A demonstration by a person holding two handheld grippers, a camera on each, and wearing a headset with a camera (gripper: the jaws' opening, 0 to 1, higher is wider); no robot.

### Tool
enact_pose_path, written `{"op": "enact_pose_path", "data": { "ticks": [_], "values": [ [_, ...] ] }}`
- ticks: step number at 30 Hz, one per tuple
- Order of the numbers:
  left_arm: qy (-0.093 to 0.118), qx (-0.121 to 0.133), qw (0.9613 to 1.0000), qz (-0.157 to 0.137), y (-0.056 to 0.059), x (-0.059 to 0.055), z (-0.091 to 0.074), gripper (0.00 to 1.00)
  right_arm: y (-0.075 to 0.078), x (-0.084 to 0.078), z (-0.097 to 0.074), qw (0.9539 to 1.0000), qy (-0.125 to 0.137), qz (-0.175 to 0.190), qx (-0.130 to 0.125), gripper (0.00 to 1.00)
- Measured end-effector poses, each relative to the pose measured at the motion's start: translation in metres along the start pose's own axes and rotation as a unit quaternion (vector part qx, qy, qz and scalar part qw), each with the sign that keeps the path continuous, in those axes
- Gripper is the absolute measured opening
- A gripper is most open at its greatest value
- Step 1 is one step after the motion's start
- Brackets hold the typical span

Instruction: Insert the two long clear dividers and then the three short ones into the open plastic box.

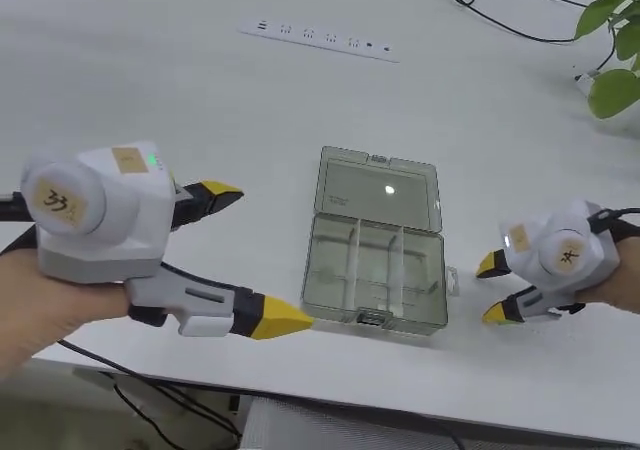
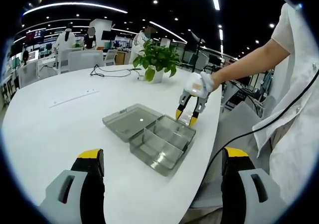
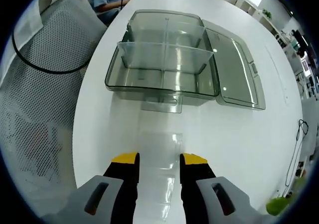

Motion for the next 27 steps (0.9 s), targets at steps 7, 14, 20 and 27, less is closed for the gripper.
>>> {"op": "enact_pose_path", "data": {
  "ticks": [7,14,20,27],
  "values": [
    [0.006,0.003,1.0,0.003,-0.001,0.006,0.0,1.0,-0.001,0.007,-0.023,0.9992,0.019,0.004,-0.034,0.33],
    [0.004,-0.006,0.9999,0.009,0.002,0.012,0.005,1.0,-0.008,0.03,-0.059,0.9961,0.046,0.001,-0.075,0.33],
    [0.019,-0.015,0.9996,-0.014,0.005,0.024,0.01,0.99,-0.01,0.049,-0.076,0.9919,0.073,0.0,-0.104,0.33],
    [0.043,-0.034,0.996,-0.071,0.013,0.04,0.019,0.89,-0.027,0.082,-0.099,0.9874,0.096,-0.01,-0.125,0.33]
  ]
}}
Point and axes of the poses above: the centre of the closed fingertips' face, and the gripper's own axes: z roughly forward along the fingers, y roughly to its right, x roughly out of its top, the point moved 8 cm from there along -z, roughly backward along the fingers, and after that the axes turned 4 degrees about y, right-handed, at the moved point
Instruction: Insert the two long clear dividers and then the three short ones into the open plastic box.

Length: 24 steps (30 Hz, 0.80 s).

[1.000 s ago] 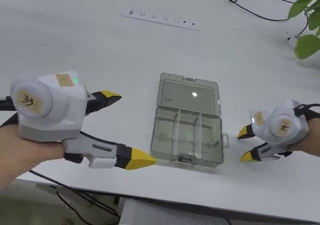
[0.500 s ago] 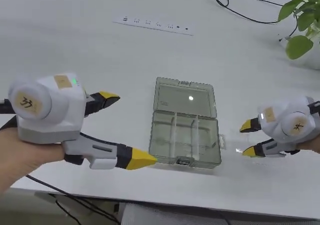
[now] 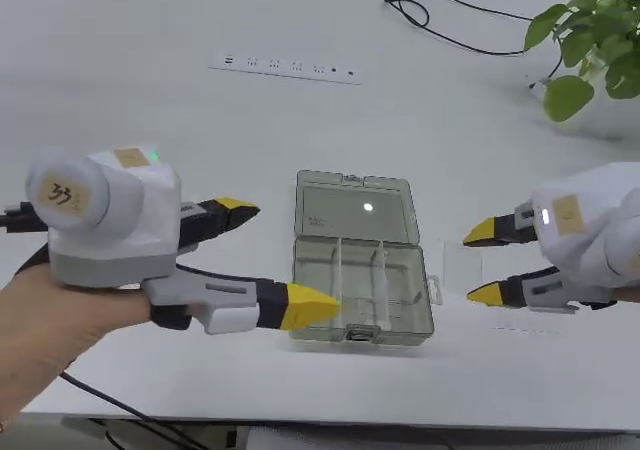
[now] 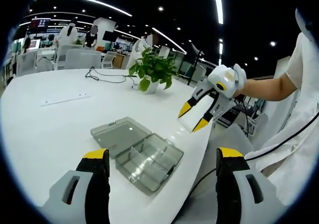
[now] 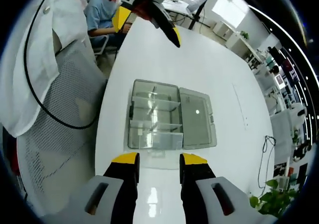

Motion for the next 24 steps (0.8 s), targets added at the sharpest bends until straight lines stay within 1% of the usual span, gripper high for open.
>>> {"op": "enact_pose_path", "data": {
  "ticks": [2,4,5,7,8,9,11,12,13,14,15,16,17,18,20,21,23,24],
  "values": [
    [0.001,-0.008,0.9998,-0.02,0.004,0.003,0.004,0.88,-0.002,0.009,-0.003,1.0,0.004,-0.004,-0.007,0.33],
    [-0.002,-0.015,0.9993,-0.033,0.007,0.005,0.007,0.84,-0.005,0.018,-0.007,0.9999,0.007,-0.007,-0.012,0.33],
    [-0.002,-0.02,0.9987,-0.047,0.01,0.006,0.009,0.83,-0.006,0.024,-0.009,0.9998,0.01,-0.01,-0.015,0.33],
    [-0.002,-0.029,0.9976,-0.063,0.015,0.007,0.013,0.79,-0.008,0.032,-0.012,0.9996,0.015,-0.014,-0.021,0.33],
    [-0.002,-0.03,0.9973,-0.066,0.015,0.007,0.013,0.77,-0.008,0.034,-0.013,0.9995,0.016,-0.015,-0.022,0.33],
    [-0.001,-0.037,0.9958,-0.084,0.019,0.008,0.017,0.74,-0.01,0.041,-0.015,0.9994,0.02,-0.016,-0.024,0.33],
    [0.001,-0.044,0.9937,-0.102,0.023,0.009,0.021,0.69,-0.013,0.046,-0.016,0.9992,0.024,-0.018,-0.026,0.33],
    [0.001,-0.047,0.9933,-0.106,0.024,0.009,0.022,0.66,-0.014,0.049,-0.016,0.9991,0.024,-0.021,-0.027,0.33],
    [-0.001,-0.055,0.9913,-0.119,0.027,0.009,0.025,0.62,-0.016,0.053,-0.017,0.999,0.025,-0.025,-0.029,0.33],
    [-0.001,-0.058,0.9902,-0.127,0.029,0.009,0.027,0.6,-0.017,0.055,-0.017,0.9989,0.027,-0.026,-0.03,0.33],
    [-0.006,-0.068,0.9878,-0.14,0.032,0.008,0.029,0.56,-0.018,0.059,-0.018,0.9988,0.029,-0.026,-0.031,0.33],
    [-0.006,-0.072,0.9867,-0.146,0.033,0.007,0.031,0.52,-0.018,0.061,-0.018,0.9987,0.03,-0.026,-0.032,0.33],
    [-0.01,-0.075,0.9847,-0.157,0.035,0.006,0.034,0.49,-0.019,0.063,-0.019,0.9986,0.031,-0.026,-0.033,0.33],
    [-0.011,-0.076,0.9838,-0.162,0.035,0.005,0.036,0.46,-0.02,0.065,-0.019,0.9985,0.032,-0.026,-0.034,0.33],
    [-0.01,-0.083,0.9814,-0.173,0.038,0.004,0.039,0.41,-0.02,0.069,-0.021,0.9984,0.034,-0.027,-0.037,0.33],
    [-0.009,-0.089,0.9785,-0.186,0.04,0.004,0.04,0.39,-0.02,0.071,-0.022,0.9983,0.036,-0.025,-0.039,0.33],
    [-0.006,-0.096,0.974,-0.205,0.043,0.003,0.042,0.34,-0.021,0.073,-0.023,0.9982,0.038,-0.024,-0.04,0.33],
    [-0.008,-0.099,0.9729,-0.209,0.043,0.003,0.043,0.32,-0.021,0.075,-0.024,0.9981,0.039,-0.024,-0.041,0.33]
  ]
}}
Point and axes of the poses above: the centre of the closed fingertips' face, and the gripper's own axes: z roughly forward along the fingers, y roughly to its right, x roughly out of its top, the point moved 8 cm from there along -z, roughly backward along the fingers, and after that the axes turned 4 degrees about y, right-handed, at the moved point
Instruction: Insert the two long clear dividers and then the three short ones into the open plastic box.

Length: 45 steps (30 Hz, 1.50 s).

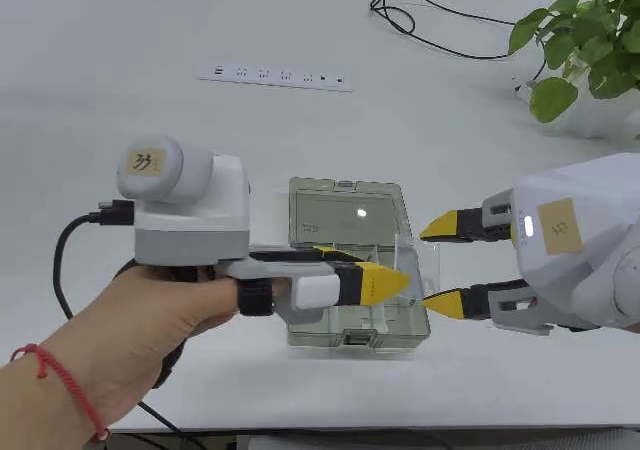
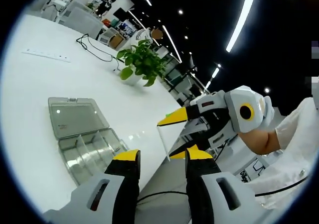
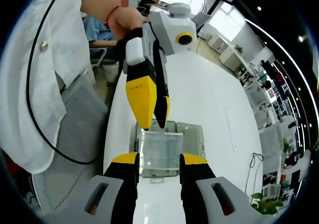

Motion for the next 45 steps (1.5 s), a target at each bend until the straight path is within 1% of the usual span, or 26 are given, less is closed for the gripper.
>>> {"op": "enact_pose_path", "data": {
  "ticks": [6,9,13,16,19,25,29,32,38,40,41,43,45],
  "values": [
    [0.0,-0.008,0.9998,-0.021,0.002,-0.003,0.004,0.18,-0.003,0.008,-0.001,1.0,0.005,-0.003,-0.001,0.33],
    [0.0,-0.014,0.9995,-0.03,0.003,-0.004,0.006,0.16,-0.003,0.01,-0.001,1.0,0.005,-0.005,-0.002,0.33],
    [-0.001,-0.018,0.9993,-0.033,0.005,-0.005,0.007,0.1,-0.003,0.013,-0.001,1.0,0.006,-0.007,-0.002,0.33],
    [0.001,-0.02,0.9991,-0.038,0.005,-0.005,0.008,0.08,-0.004,0.015,-0.001,0.9999,0.008,-0.008,-0.001,0.33],
    [-0.001,-0.024,0.999,-0.038,0.006,-0.006,0.008,0.03,-0.004,0.017,-0.002,0.9999,0.008,-0.011,-0.001,0.33],
    [0.002,-0.027,0.9987,-0.043,0.006,-0.005,0.008,0.0,-0.004,0.018,-0.002,0.9999,0.007,-0.012,-0.002,0.33],
    [0.001,-0.025,0.9987,-0.044,0.006,-0.006,0.008,0.0,-0.004,0.018,-0.001,0.9999,0.006,-0.015,-0.001,0.33],
    [0.002,-0.024,0.9982,-0.055,0.005,-0.007,0.008,0.0,-0.005,0.018,-0.001,0.9998,0.005,-0.021,-0.002,0.33],
    [0.005,-0.022,0.9981,-0.058,0.005,-0.008,0.007,0.0,-0.006,0.019,0.0,0.9997,0.007,-0.021,-0.003,0.33],
    [0.008,-0.018,0.9982,-0.056,0.004,-0.007,0.007,0.0,-0.005,0.019,0.0,0.9998,0.009,-0.019,-0.006,0.34],
    [0.005,-0.015,0.9987,-0.048,0.004,-0.009,0.007,0.0,-0.004,0.02,-0.001,0.9998,0.012,-0.013,-0.007,0.33],
    [0.006,-0.019,0.9986,-0.048,0.005,-0.008,0.007,0.0,-0.001,0.021,-0.004,0.9998,0.016,-0.006,-0.01,0.34],
    [0.003,-0.018,0.9993,-0.033,0.006,-0.009,0.007,0.0,0.0,0.021,-0.006,0.9997,0.023,0.002,-0.01,0.34]
  ]
}}
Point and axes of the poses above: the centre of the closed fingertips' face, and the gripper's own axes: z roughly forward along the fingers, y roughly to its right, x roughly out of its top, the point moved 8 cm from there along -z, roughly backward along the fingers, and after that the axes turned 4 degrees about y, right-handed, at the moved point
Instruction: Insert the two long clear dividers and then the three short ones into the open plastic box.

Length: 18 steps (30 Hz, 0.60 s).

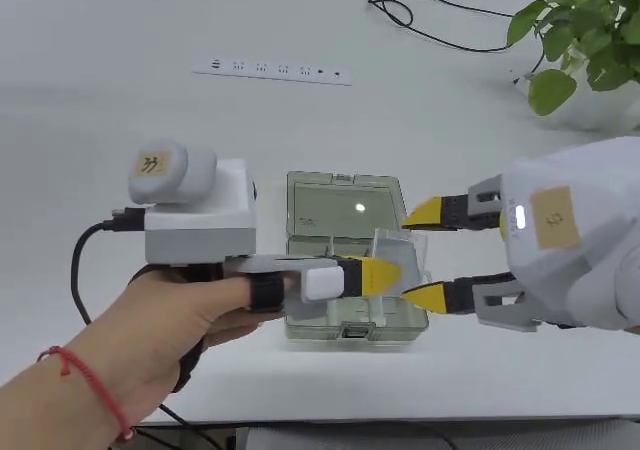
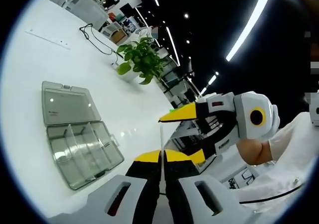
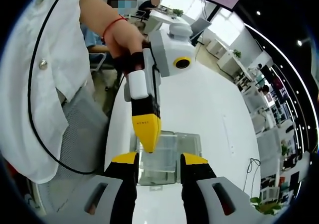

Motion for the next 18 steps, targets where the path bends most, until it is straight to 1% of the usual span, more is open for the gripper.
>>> {"op": "enact_pose_path", "data": {
  "ticks": [1,3,5,6,7,8,9,12,13,15,16,17,18],
  "values": [
    [-0.004,0.001,0.9998,0.021,0.0,0.0,0.0,0.0,0.001,0.0,-0.002,0.9999,0.009,0.012,0.003,0.34],
    [-0.01,-0.004,0.9984,0.056,0.001,0.0,0.0,0.0,0.004,-0.001,-0.005,0.9996,0.015,0.021,0.011,0.33],
    [-0.015,-0.006,0.9966,0.08,0.002,-0.001,-0.001,0.0,0.007,-0.001,-0.009,0.9989,0.024,0.036,0.02,0.32],
    [-0.016,-0.015,0.9937,0.11,0.003,-0.001,-0.001,0.0,0.008,-0.001,-0.01,0.9986,0.027,0.04,0.023,0.31],
    [-0.021,-0.022,0.9914,0.128,0.005,-0.002,-0.001,0.0,0.01,-0.002,-0.012,0.9976,0.034,0.05,0.034,0.3],
    [-0.024,-0.026,0.9898,0.138,0.006,-0.003,-0.001,0.0,0.012,-0.004,-0.013,0.9971,0.037,0.054,0.039,0.29],
    [-0.024,-0.035,0.9854,0.165,0.007,-0.003,-0.001,0.0,0.014,-0.004,-0.014,0.9951,0.048,0.068,0.053,0.28],
    [-0.033,-0.052,0.9769,0.204,0.011,-0.005,-0.001,0.0,0.017,-0.004,-0.017,0.9894,0.066,0.092,0.091,0.23],
    [-0.037,-0.059,0.9709,0.229,0.012,-0.006,-0.001,0.0,0.017,-0.004,-0.018,0.9859,0.071,0.101,0.113,0.21],
    [-0.046,-0.067,0.9633,0.256,0.013,-0.007,-0.002,0.0,0.017,-0.002,-0.019,0.9806,0.078,0.112,0.141,0.19],
    [-0.045,-0.075,0.9577,0.274,0.016,-0.008,-0.001,0.0,0.016,-0.001,-0.019,0.9759,0.079,0.121,0.163,0.19],
    [-0.044,-0.081,0.9541,0.285,0.017,-0.008,-0.002,0.0,0.016,-0.001,-0.019,0.9735,0.081,0.123,0.175,0.18],
    [-0.045,-0.085,0.9485,0.302,0.018,-0.008,-0.002,0.0,0.015,0.001,-0.02,0.9706,0.081,0.125,0.189,0.17]
  ]
}}
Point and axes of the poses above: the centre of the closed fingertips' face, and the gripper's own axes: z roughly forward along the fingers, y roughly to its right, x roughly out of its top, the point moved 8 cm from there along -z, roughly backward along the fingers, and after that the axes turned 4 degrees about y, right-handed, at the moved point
